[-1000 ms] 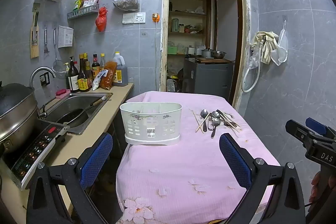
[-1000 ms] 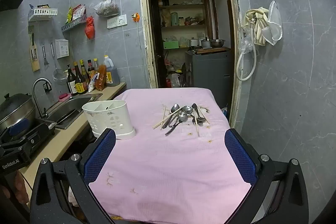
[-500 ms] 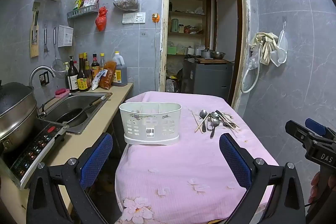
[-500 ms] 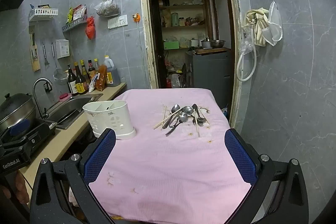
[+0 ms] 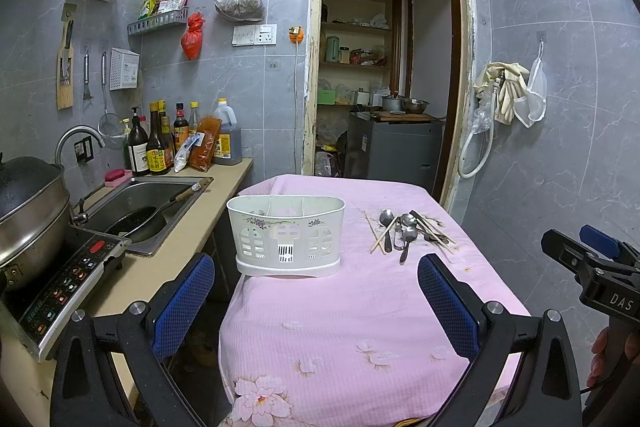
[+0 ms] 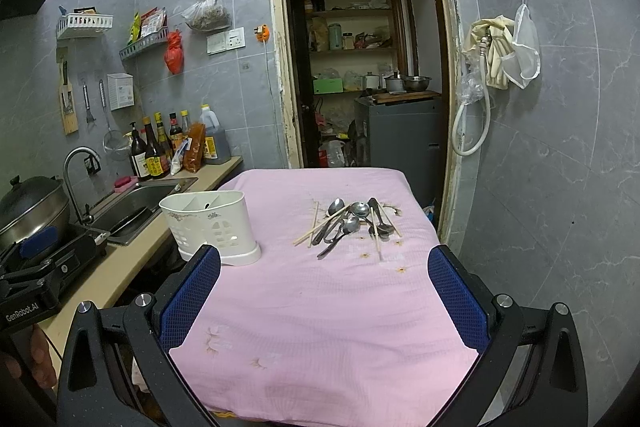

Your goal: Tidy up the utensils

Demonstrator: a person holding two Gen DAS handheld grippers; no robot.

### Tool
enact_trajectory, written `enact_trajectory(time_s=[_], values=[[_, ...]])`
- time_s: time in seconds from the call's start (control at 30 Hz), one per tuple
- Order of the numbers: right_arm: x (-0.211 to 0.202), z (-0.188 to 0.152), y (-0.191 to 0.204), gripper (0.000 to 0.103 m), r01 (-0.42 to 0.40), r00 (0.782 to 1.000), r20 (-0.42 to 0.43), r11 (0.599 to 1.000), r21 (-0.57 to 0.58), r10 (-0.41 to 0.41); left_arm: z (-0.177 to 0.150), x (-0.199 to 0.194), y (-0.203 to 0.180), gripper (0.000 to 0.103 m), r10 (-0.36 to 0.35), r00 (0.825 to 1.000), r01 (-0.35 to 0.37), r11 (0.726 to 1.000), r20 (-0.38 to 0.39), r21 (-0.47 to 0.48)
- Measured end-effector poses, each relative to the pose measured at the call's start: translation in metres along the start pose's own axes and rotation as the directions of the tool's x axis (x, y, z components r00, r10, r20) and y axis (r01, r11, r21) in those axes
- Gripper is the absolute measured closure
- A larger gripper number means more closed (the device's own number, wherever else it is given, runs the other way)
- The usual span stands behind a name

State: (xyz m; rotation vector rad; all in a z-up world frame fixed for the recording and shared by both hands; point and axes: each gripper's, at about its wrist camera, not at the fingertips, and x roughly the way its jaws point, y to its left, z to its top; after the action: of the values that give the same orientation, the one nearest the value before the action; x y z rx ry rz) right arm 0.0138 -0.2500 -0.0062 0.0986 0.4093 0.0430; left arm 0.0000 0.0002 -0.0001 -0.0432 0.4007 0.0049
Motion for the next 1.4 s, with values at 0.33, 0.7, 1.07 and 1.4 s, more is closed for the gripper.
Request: enact_trajectory(time_s=[0.33,0.7,1.07,1.4], values=[[0.0004,-0.0003,-0.0002,0.001,0.0,1.0,0.0,1.0,0.0,0.0,0.0,-0.0001,0.0001,0.001,0.0,1.0,0.0,1.0,0.001,0.0],[0.0037,0.0003,0.0012,0.001,0.0,1.0,-0.003,1.0,-0.001,0.0,0.0,-0.0001,0.0002,0.001,0.0,1.0,0.0,1.0,0.002,-0.001],[0.0037,0.0004,0.0021,0.001,0.001,1.0,-0.002,1.0,0.0,-0.001,0.0,-0.0001,0.0001,0.001,-0.001,1.0,0.001,1.0,0.002,0.0],[0.0018,-0.0013,0.0045,0.001,0.003,1.0,-0.005,1.0,0.0,-0.003,0.0,-0.0002,0.0001,0.001,-0.001,1.0,0.001,1.0,0.002,0.0]])
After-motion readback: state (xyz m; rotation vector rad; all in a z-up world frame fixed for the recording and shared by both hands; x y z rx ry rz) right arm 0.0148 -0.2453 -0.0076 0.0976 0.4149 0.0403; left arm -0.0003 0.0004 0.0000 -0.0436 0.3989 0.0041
